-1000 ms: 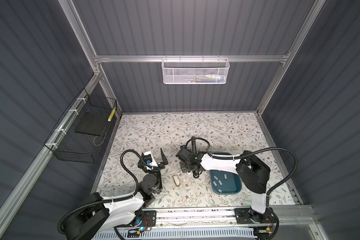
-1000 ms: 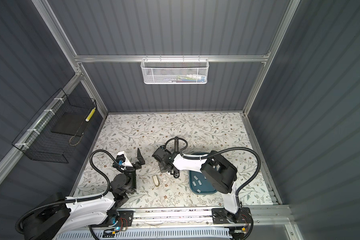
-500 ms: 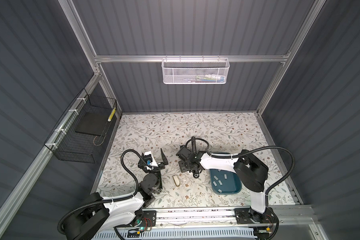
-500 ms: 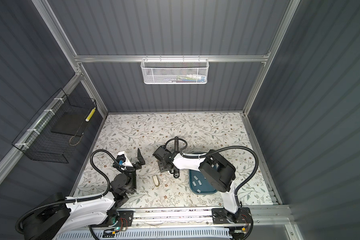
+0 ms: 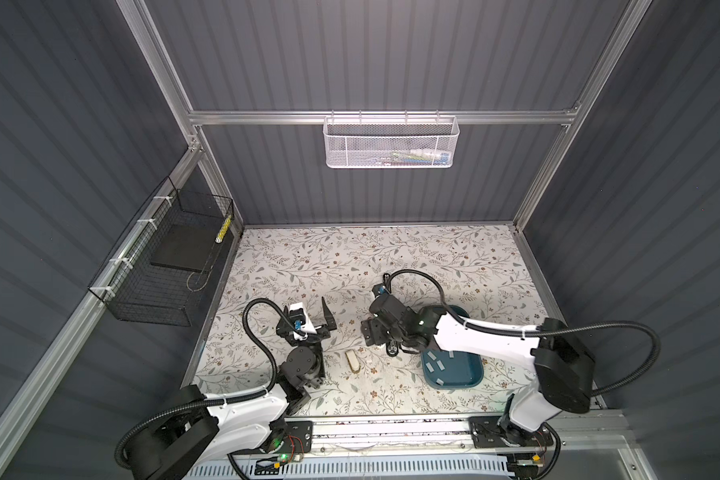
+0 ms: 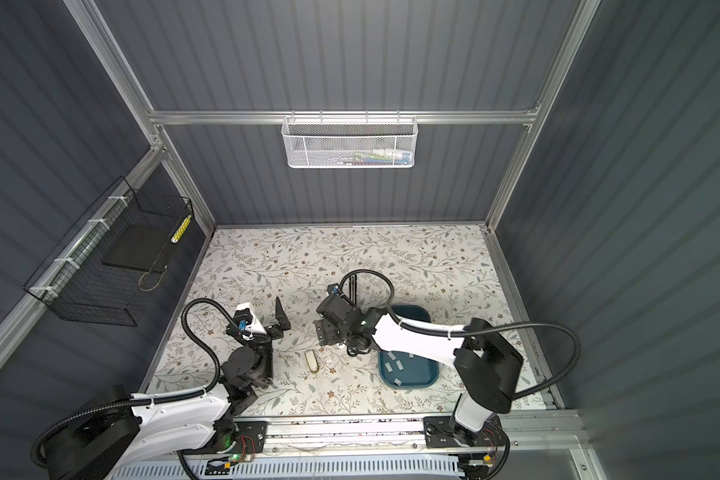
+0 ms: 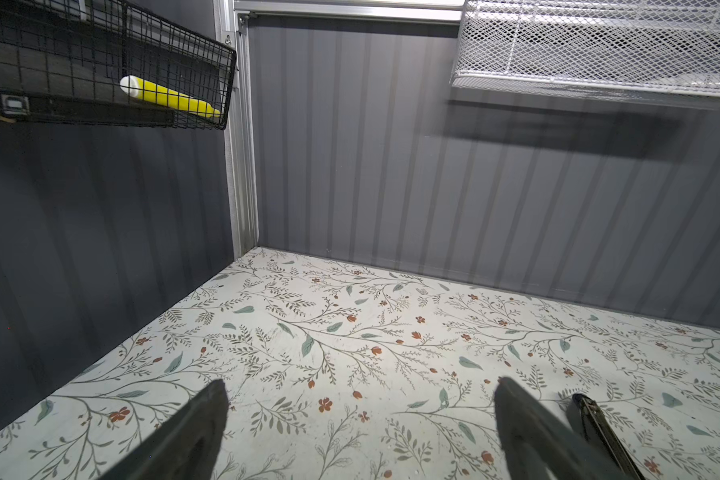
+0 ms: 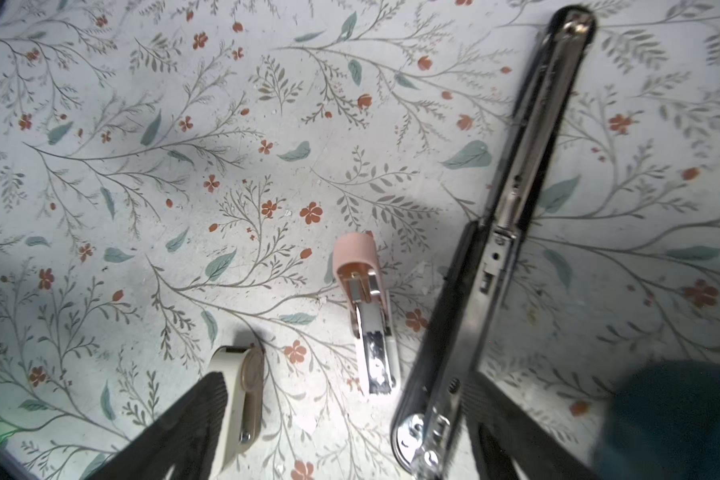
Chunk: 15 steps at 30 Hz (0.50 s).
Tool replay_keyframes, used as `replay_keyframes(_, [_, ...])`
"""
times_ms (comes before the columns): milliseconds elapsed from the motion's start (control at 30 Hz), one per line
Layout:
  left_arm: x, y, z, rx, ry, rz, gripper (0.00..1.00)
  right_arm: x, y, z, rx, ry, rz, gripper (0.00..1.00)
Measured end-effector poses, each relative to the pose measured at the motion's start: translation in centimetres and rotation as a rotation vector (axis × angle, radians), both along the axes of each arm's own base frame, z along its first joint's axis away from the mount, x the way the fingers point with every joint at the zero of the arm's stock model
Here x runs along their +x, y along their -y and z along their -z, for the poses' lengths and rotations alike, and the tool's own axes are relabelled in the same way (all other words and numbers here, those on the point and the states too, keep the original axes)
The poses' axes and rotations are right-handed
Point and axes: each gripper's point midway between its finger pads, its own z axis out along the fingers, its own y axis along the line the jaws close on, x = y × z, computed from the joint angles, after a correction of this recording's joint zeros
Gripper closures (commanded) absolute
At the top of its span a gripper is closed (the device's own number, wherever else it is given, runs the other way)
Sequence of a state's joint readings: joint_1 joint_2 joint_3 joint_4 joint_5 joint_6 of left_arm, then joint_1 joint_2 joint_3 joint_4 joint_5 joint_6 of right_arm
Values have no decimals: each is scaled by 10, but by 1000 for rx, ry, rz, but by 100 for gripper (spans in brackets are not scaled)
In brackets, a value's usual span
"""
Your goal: Load the staples into the stapler
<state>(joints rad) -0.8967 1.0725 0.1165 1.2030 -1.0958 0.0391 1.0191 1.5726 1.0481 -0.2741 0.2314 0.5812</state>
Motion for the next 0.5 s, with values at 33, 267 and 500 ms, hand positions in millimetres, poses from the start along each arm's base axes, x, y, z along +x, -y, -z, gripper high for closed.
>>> replay_keyframes(33, [0, 0, 0, -1, 1, 0, 0, -2, 5, -4, 11, 8, 7, 1])
replay_keyframes(267, [0, 1, -1, -5, 2, 10, 0, -8, 27, -24, 58, 63, 40, 1])
replay_keyframes(500, [7, 25, -14, 60, -12, 110, 0, -9, 54, -53, 114, 157, 101, 1])
